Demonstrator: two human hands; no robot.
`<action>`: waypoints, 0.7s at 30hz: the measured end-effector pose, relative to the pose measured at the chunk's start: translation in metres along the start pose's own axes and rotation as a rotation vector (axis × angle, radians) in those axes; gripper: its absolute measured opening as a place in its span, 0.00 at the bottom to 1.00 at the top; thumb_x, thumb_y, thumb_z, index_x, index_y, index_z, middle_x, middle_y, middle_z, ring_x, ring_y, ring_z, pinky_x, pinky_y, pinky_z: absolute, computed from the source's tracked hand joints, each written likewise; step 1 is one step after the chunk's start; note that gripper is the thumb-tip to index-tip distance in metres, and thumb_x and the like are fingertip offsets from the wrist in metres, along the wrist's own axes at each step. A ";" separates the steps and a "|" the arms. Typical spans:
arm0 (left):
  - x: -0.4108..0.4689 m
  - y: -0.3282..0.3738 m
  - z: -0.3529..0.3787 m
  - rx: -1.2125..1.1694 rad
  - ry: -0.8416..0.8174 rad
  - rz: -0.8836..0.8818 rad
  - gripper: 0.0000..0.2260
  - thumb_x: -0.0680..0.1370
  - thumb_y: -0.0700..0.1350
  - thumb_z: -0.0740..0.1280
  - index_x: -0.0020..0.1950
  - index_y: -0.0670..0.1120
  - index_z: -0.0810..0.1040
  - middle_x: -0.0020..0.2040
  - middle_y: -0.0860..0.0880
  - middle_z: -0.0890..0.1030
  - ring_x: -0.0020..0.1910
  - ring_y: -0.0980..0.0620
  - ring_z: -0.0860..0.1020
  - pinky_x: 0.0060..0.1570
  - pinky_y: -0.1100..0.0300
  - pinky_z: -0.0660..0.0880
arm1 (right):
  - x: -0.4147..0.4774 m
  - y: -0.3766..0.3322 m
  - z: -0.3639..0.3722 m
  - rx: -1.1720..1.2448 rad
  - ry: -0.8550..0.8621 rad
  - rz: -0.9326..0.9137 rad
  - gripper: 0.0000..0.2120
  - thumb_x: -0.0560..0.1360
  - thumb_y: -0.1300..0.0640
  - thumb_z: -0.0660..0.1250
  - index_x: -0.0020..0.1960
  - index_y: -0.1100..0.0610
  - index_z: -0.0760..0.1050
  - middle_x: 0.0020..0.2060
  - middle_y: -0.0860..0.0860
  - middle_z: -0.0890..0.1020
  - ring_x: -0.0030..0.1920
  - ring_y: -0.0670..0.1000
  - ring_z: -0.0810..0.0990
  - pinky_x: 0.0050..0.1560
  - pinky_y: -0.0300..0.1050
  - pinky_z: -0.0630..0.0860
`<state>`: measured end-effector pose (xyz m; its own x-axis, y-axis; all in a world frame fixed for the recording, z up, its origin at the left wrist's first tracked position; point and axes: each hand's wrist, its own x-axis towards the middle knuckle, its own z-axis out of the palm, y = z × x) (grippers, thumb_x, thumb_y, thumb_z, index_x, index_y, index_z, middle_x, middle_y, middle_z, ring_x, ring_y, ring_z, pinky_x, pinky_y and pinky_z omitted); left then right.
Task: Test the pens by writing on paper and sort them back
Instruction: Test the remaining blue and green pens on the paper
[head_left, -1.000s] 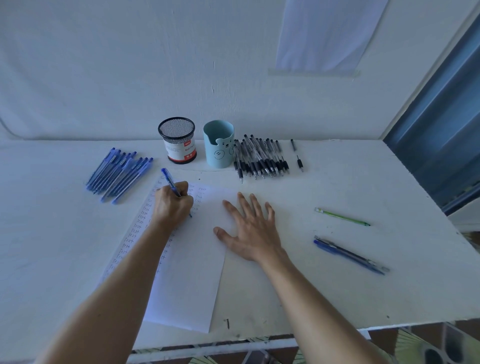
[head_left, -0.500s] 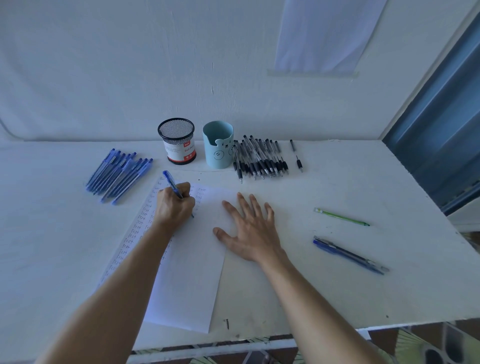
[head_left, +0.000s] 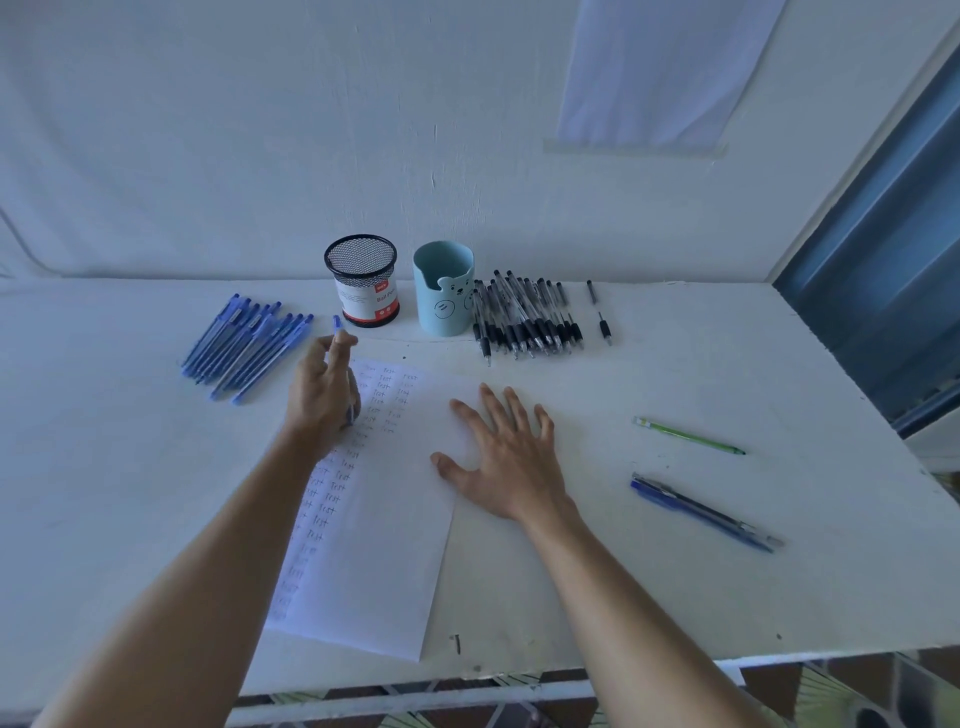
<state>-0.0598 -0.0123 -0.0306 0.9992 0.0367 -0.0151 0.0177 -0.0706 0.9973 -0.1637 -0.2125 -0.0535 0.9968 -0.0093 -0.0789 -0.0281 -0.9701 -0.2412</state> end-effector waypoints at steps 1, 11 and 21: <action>0.000 0.000 -0.003 0.022 -0.018 0.018 0.16 0.86 0.52 0.55 0.58 0.41 0.73 0.20 0.49 0.66 0.17 0.52 0.62 0.23 0.62 0.63 | 0.000 0.000 0.000 0.003 0.002 0.000 0.36 0.75 0.28 0.51 0.79 0.38 0.49 0.81 0.47 0.46 0.80 0.52 0.42 0.76 0.61 0.40; 0.005 0.009 -0.034 0.087 0.090 0.029 0.07 0.78 0.46 0.72 0.46 0.43 0.79 0.38 0.49 0.79 0.24 0.57 0.71 0.27 0.62 0.70 | 0.000 0.001 0.001 0.048 0.035 -0.002 0.36 0.73 0.29 0.55 0.78 0.38 0.54 0.81 0.46 0.50 0.80 0.50 0.45 0.76 0.60 0.43; 0.022 0.003 -0.044 0.934 0.206 0.137 0.12 0.82 0.41 0.60 0.57 0.39 0.82 0.56 0.37 0.78 0.53 0.36 0.77 0.44 0.50 0.70 | -0.001 0.001 0.000 0.074 0.071 0.009 0.43 0.65 0.31 0.45 0.78 0.45 0.56 0.81 0.47 0.50 0.80 0.49 0.46 0.77 0.58 0.43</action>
<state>-0.0392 0.0318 -0.0250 0.9705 0.1369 0.1983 0.0114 -0.8482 0.5296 -0.1647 -0.2133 -0.0540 0.9992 -0.0379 -0.0129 -0.0400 -0.9492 -0.3121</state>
